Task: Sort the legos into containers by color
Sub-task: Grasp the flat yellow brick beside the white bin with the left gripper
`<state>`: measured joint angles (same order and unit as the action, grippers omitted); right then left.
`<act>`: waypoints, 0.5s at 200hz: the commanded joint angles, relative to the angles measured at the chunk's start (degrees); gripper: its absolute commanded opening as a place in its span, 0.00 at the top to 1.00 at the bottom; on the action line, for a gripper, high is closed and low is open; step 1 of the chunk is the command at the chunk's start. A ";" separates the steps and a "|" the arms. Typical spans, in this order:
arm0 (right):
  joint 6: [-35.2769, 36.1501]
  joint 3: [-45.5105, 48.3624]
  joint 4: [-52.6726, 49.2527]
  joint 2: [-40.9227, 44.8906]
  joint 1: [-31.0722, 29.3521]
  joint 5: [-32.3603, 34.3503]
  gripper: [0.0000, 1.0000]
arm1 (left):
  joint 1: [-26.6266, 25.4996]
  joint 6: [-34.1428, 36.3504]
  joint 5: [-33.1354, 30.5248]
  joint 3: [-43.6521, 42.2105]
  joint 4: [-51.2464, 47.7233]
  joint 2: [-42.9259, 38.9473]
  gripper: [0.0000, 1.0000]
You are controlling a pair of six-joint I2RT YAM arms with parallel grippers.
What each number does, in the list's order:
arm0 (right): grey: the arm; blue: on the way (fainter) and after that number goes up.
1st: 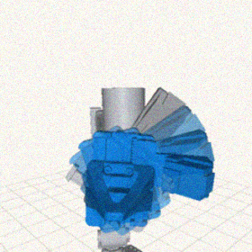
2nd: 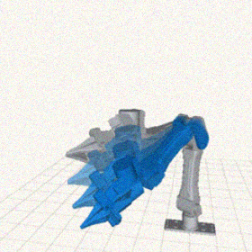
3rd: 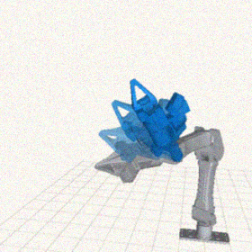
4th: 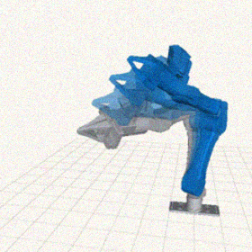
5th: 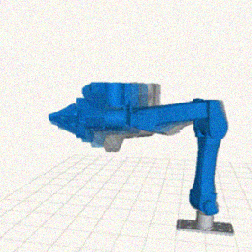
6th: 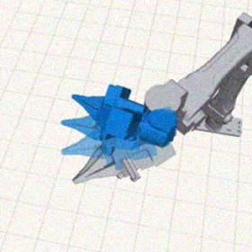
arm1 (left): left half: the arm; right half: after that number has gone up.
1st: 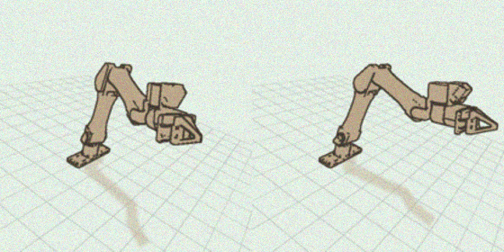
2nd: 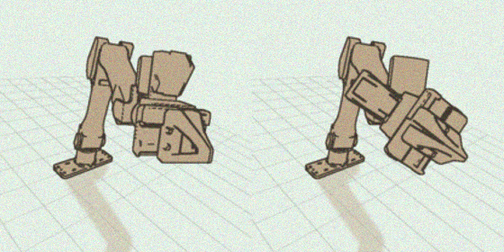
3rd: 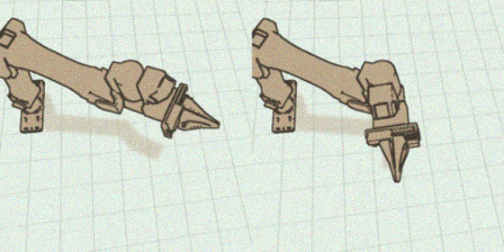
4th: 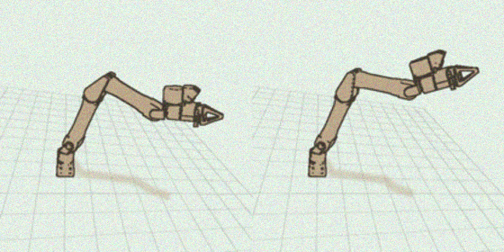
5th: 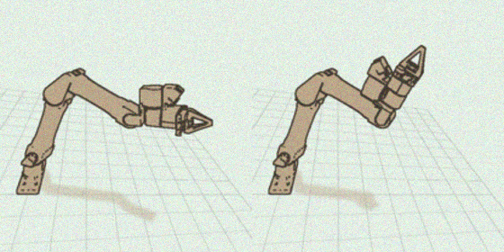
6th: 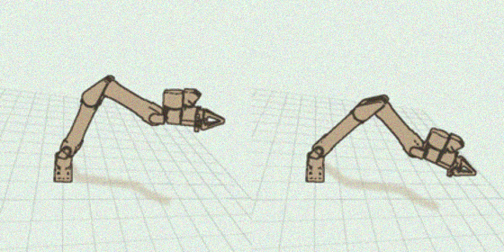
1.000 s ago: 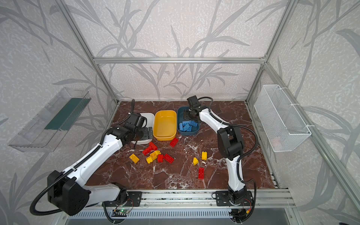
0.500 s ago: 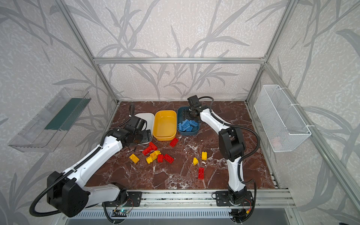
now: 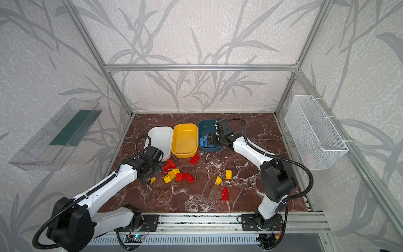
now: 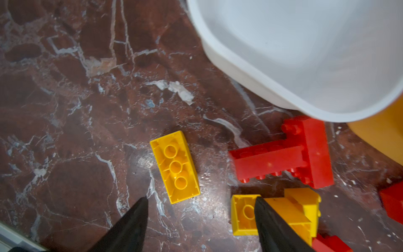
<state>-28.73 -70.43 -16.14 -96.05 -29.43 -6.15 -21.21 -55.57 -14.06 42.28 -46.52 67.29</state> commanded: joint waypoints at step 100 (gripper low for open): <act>0.78 6.91 7.89 2.97 -4.05 3.21 0.25 | 4.20 -5.85 -1.38 -5.83 9.30 8.26 0.30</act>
<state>-28.64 -63.88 -9.80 -93.51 -33.58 -3.68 -17.54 -59.83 -14.63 37.60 -39.05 74.24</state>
